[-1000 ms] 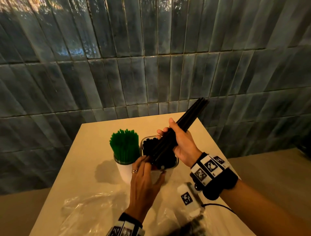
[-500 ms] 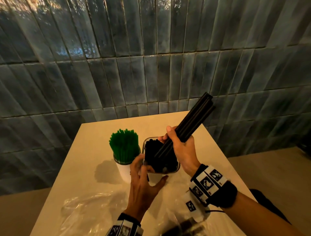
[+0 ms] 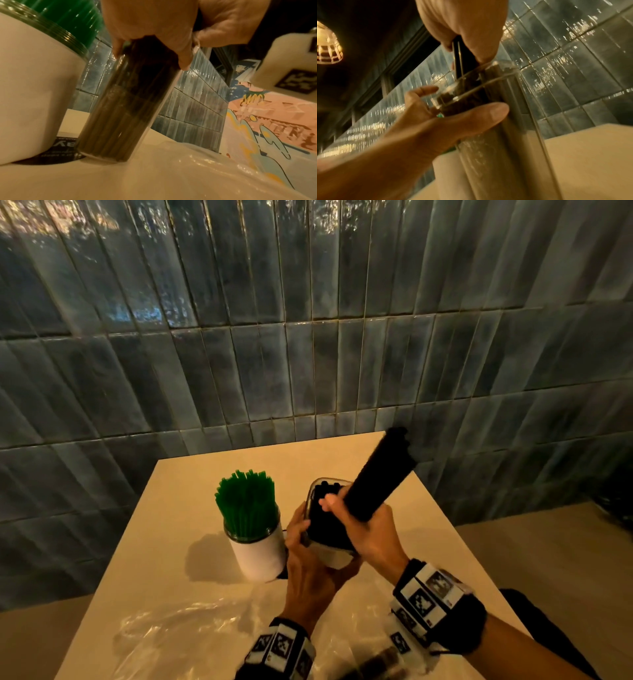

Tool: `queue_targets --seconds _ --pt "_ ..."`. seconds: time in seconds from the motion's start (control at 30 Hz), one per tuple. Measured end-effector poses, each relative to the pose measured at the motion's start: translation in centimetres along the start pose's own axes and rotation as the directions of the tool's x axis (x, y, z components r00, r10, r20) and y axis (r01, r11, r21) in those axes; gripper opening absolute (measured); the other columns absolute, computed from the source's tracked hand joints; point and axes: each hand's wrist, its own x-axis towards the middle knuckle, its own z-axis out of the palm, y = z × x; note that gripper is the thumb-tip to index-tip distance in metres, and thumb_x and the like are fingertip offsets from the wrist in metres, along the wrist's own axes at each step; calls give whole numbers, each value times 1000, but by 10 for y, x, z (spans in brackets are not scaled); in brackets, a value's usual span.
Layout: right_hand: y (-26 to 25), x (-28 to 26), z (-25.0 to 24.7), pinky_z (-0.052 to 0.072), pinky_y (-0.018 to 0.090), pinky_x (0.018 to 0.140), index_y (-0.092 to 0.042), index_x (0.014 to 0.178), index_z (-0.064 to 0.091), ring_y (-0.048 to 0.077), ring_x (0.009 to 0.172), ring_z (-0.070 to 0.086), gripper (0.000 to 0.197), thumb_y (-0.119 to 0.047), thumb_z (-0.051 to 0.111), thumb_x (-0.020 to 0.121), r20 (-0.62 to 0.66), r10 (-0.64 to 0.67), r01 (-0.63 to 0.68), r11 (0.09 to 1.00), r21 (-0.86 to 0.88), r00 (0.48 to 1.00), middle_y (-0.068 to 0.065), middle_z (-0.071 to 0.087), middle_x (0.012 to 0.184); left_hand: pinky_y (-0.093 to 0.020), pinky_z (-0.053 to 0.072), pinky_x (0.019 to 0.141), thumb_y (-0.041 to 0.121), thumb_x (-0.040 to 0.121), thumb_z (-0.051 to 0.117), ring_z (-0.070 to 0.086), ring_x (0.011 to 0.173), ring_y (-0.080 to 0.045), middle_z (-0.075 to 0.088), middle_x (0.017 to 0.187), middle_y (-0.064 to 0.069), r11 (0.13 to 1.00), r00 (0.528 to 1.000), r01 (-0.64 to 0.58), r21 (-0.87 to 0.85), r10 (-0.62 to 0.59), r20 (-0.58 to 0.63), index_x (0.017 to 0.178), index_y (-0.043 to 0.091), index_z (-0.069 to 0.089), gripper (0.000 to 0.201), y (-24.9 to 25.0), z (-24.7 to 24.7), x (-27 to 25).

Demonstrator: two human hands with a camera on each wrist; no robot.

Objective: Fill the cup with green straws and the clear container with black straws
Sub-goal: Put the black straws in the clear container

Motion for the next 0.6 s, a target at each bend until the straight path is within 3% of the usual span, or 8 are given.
queue_targets --seconds 0.1,0.17,0.23,0.3,0.37,0.43,0.5,0.6 --pt "4 -8 -4 46 9 81 -20 85 68 -1 89 64 12 -24 76 77 182 -102 145 961 -238 978 -4 70 91 -25 43 98 52 62 79 46 120 -13 44 130 -1 995 999 30 -98 -26 44 134 18 22 98 9 -1 1" --pt "3 -7 -5 44 10 88 -13 100 65 -3 97 60 39 -31 80 70 181 -102 157 935 -319 978 -8 64 102 -25 43 100 45 61 83 47 122 -15 43 133 -8 993 999 26 -114 -22 30 138 23 18 103 10 0 0" --pt "0 -1 -8 43 22 98 -22 119 55 4 110 54 70 -44 84 59 122 -106 145 913 -381 987 -7 56 118 -32 41 103 36 58 86 44 127 -17 41 138 -2 990 998 49 -129 -45 34 141 27 12 112 5 2 -2" --pt "-7 2 -10 42 27 102 -33 133 37 8 119 48 96 -47 86 52 55 -133 144 928 -343 990 -10 46 131 -33 40 104 43 60 83 42 128 -15 36 140 4 991 996 76 -112 -72 43 141 27 11 109 3 1 -2" --pt "-17 4 -10 42 30 105 -51 133 23 8 125 45 105 -47 86 49 -13 -252 243 942 -232 968 -12 37 141 -33 40 104 51 61 80 42 129 -18 36 140 -3 989 994 98 -114 -92 59 140 30 9 108 1 0 -3" --pt "-26 7 -10 39 27 107 -55 133 17 7 128 43 107 -40 86 53 -85 -408 389 904 -177 909 -9 29 147 -20 37 105 50 59 80 40 128 -14 34 140 0 989 993 106 -103 -101 54 140 30 6 111 0 0 -2" --pt "-31 12 -10 36 25 108 -34 140 20 10 133 39 98 -32 82 65 -107 -571 531 806 -259 814 -2 25 150 -10 32 103 49 54 80 36 127 -8 29 138 11 986 991 134 -96 -131 42 138 32 6 113 -1 1 -1" --pt "-28 16 -6 28 22 113 -12 136 36 8 139 26 56 -20 61 87 133 -688 660 596 -457 713 7 34 147 -9 30 104 50 53 79 35 126 -4 27 137 15 985 990 144 -98 -142 27 137 34 10 110 1 3 0"
